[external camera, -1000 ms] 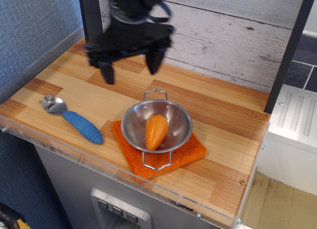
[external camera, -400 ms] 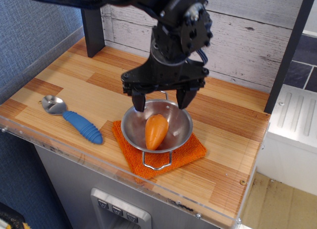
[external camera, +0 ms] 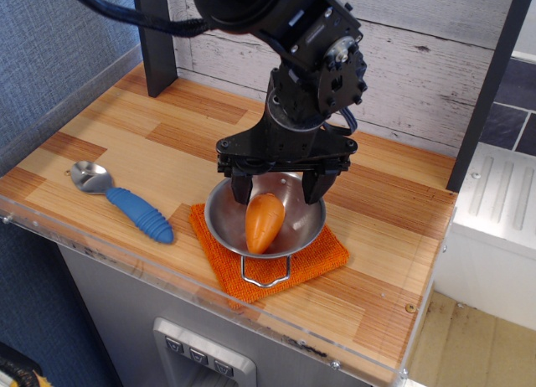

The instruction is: Pick up Carrot and place above spoon

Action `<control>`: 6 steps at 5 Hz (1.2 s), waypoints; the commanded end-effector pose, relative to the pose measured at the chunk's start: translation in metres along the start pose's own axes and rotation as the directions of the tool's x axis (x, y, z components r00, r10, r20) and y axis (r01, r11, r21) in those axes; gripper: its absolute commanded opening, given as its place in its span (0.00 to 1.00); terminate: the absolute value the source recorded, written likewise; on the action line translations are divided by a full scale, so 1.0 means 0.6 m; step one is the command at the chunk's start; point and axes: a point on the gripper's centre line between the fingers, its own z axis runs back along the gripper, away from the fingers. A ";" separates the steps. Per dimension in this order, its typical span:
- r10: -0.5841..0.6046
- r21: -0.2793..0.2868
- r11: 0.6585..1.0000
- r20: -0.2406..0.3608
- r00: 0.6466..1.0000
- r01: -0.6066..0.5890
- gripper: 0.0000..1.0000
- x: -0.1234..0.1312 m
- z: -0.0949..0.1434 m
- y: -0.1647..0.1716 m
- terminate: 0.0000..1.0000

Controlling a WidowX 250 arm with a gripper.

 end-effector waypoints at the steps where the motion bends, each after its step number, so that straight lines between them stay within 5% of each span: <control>1: 0.009 0.000 1.000 -0.022 1.000 -0.009 1.00 -0.002 -0.017 0.012 0.00; 2: 0.018 0.024 1.000 -0.028 0.999 -0.017 0.00 -0.013 -0.029 0.020 0.00; 5: 0.005 0.023 1.000 -0.005 1.000 -0.005 0.00 -0.008 -0.015 0.018 0.00; 6: -0.014 0.013 1.000 0.073 0.997 0.013 0.00 0.017 0.024 0.015 0.00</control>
